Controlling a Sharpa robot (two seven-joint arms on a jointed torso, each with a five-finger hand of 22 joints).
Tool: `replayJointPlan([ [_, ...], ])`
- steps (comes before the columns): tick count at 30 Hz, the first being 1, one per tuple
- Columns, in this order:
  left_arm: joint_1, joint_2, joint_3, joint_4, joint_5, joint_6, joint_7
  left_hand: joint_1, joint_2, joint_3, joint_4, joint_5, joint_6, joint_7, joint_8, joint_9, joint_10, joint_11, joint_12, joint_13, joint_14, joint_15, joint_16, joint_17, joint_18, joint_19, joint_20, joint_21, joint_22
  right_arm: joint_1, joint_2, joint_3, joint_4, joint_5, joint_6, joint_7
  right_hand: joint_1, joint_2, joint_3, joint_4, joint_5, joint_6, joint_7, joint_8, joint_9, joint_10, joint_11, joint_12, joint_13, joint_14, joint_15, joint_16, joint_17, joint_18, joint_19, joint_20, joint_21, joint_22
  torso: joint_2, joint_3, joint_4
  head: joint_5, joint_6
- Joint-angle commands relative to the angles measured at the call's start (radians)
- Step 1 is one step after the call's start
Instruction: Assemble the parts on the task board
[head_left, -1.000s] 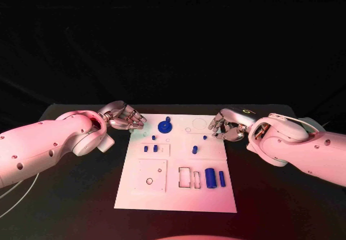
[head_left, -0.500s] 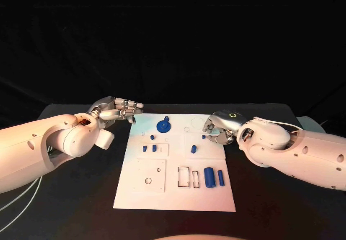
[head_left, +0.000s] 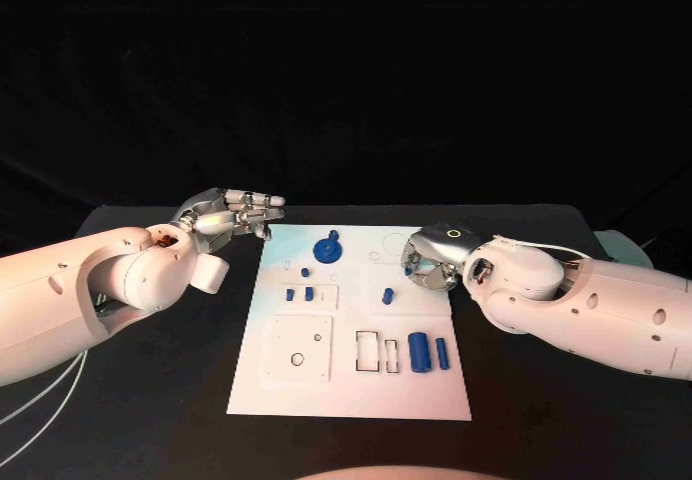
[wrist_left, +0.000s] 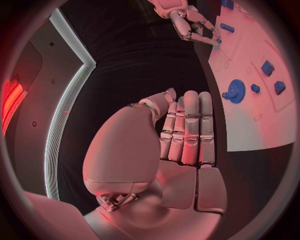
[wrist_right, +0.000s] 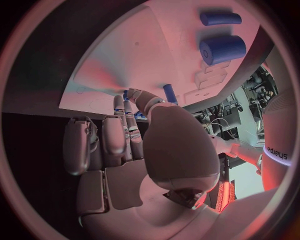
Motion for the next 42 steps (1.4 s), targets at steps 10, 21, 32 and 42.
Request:
replayJointPlan([
  [10,0.001,-0.003,0.0,0.009,0.018,0.001,0.02,0.002,0.014,-0.012,-0.001,-0.002,-0.011,0.001,0.002,-0.002,-0.014,0.002,0.01,0.002,0.007,0.002,0.007,-0.001,0.014,0.009,0.003,-0.009,-0.003,-0.007,0.022,-0.001,-0.025,-0.029,0.05,-0.023,-0.007,0.009,0.012,-0.003,-0.002,0.011,-0.003,0.007,0.003,0.015,-0.004,0.008,0.002,0.049,0.003,0.01,0.004,-0.021,0.01,-0.002,0.01,0.104,0.0,0.0002,0.0001,0.0,-0.002],
  [21,0.001,-0.004,0.0,0.012,0.018,0.002,0.014,0.001,0.016,-0.016,-0.002,-0.002,-0.015,0.002,0.001,-0.002,-0.02,0.004,0.013,0.002,0.005,0.003,0.008,-0.002,0.013,0.011,0.004,-0.012,-0.005,-0.014,0.035,-0.002,-0.045,-0.037,0.073,-0.033,-0.007,0.019,0.023,-0.008,-0.008,0.025,-0.009,0.012,0.008,0.03,-0.009,0.013,0.005,0.047,-0.001,0.022,0.011,-0.024,0.015,-0.004,0.025,0.117,-0.001,0.0,-0.0004,-0.002,-0.004],
  [32,0.001,-0.004,0.0,0.011,0.018,-0.003,0.007,0.002,0.017,-0.019,-0.002,-0.002,-0.018,0.004,0.0,-0.003,-0.024,0.005,0.015,0.002,0.004,0.004,0.009,-0.003,0.013,0.011,0.004,-0.014,-0.006,-0.016,0.039,-0.002,-0.038,-0.041,0.059,-0.028,-0.016,0.039,0.03,-0.011,-0.021,0.057,-0.024,0.028,0.021,0.064,-0.023,0.027,0.014,0.048,-0.011,0.043,0.024,-0.028,0.024,-0.011,0.048,0.135,-0.001,0.0005,-0.0008,-0.003,-0.006],
  [42,0.001,-0.006,0.0,0.009,0.018,-0.007,0.005,0.005,0.019,-0.021,-0.005,-0.002,-0.022,0.005,-0.001,-0.003,-0.029,0.006,0.018,0.003,0.002,0.005,0.009,-0.003,0.013,0.013,0.004,-0.016,-0.008,-0.017,0.026,-0.002,-0.02,-0.038,0.025,-0.027,-0.022,0.048,0.027,-0.015,-0.023,0.075,-0.033,0.037,0.031,0.082,-0.031,0.033,0.02,0.049,-0.018,0.058,0.037,-0.032,0.032,-0.018,0.064,0.148,-0.001,0.0006,-0.001,-0.002,-0.007],
])
